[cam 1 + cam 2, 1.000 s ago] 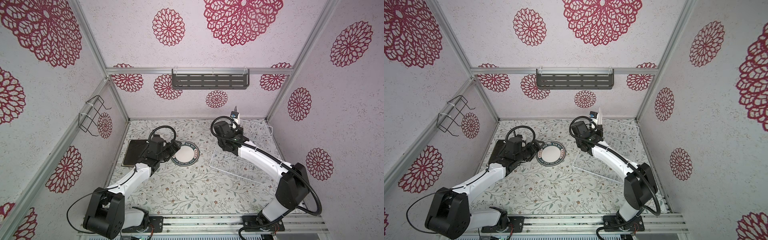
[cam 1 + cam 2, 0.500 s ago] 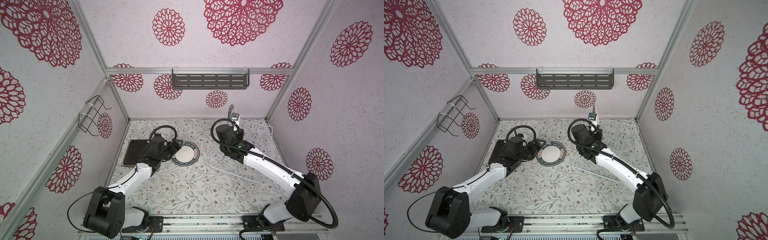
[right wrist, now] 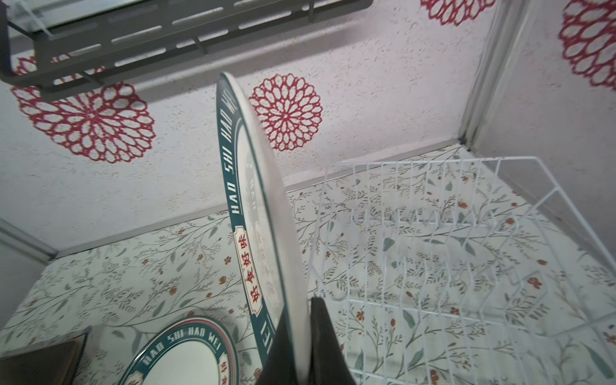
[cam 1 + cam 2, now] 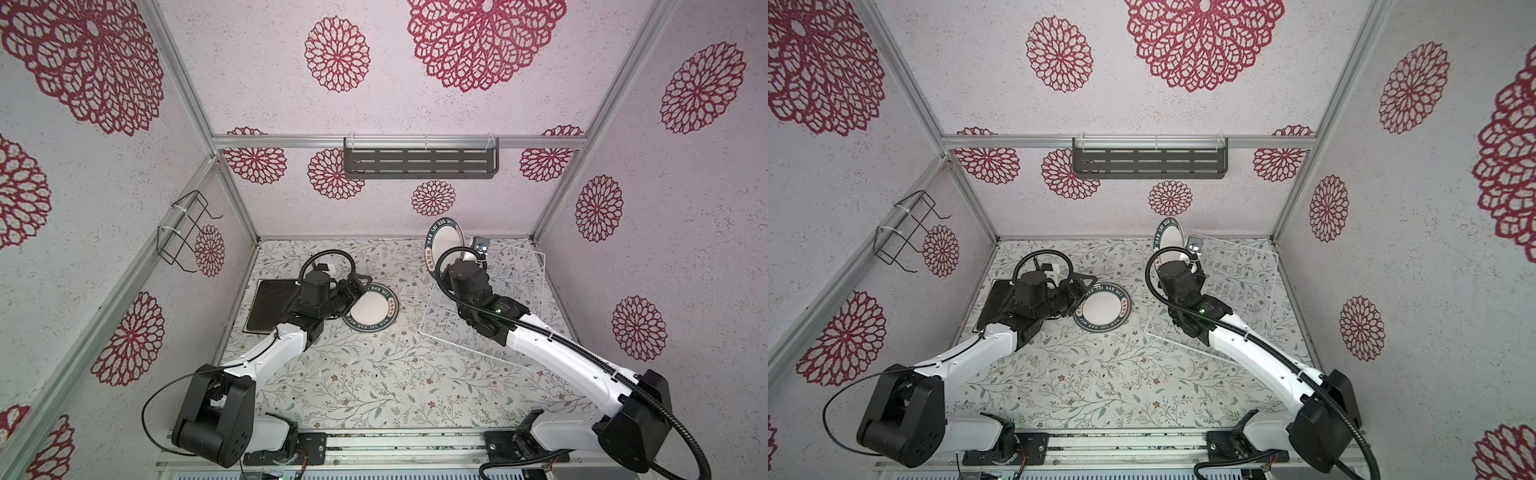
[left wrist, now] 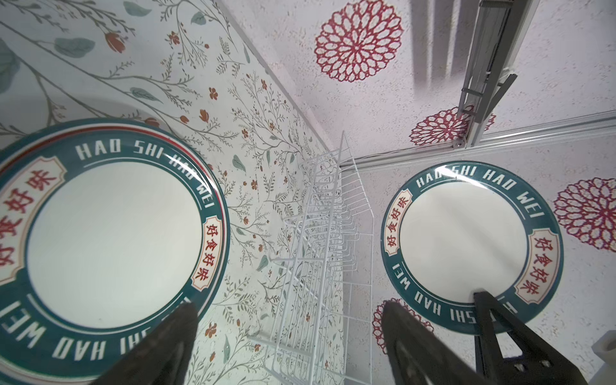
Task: Unload the plates from the dish rack
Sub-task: 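Lift the green-rimmed plate up out of the rack with the right gripper, then carry the plate toward the left gripper while the left gripper reaches for its rim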
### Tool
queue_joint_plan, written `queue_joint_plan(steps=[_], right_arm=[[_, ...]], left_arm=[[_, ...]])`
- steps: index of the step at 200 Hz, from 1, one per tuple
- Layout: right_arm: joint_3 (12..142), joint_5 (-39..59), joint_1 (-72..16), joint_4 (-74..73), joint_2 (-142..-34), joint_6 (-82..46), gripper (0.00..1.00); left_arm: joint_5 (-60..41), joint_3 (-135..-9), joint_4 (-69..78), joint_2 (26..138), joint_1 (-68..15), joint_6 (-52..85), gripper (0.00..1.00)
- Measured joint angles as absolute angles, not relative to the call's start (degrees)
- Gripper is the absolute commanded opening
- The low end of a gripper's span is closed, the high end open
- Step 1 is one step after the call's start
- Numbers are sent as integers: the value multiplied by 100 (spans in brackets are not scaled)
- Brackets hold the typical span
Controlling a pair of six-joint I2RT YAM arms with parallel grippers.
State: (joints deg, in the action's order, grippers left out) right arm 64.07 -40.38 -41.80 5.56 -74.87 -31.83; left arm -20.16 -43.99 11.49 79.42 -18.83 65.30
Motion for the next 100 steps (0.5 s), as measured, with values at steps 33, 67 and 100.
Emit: queue_joint_plan(steps=[33,67,100], right_arm=[[6160,-3479,-4180,298,-7450,-3795,0],[5784,-3026,-4180,-67,-7450,-4506,0],[5708,-2416,-4180,-408,-7544,-4969,0]], left_arm=[[-2102,-4399,1406,8027,-1903,6674,91],[-2191,-4399,1684,8082,-1909,6790,91],[-2237,-4399,1769,8106,-1914,6855,91]])
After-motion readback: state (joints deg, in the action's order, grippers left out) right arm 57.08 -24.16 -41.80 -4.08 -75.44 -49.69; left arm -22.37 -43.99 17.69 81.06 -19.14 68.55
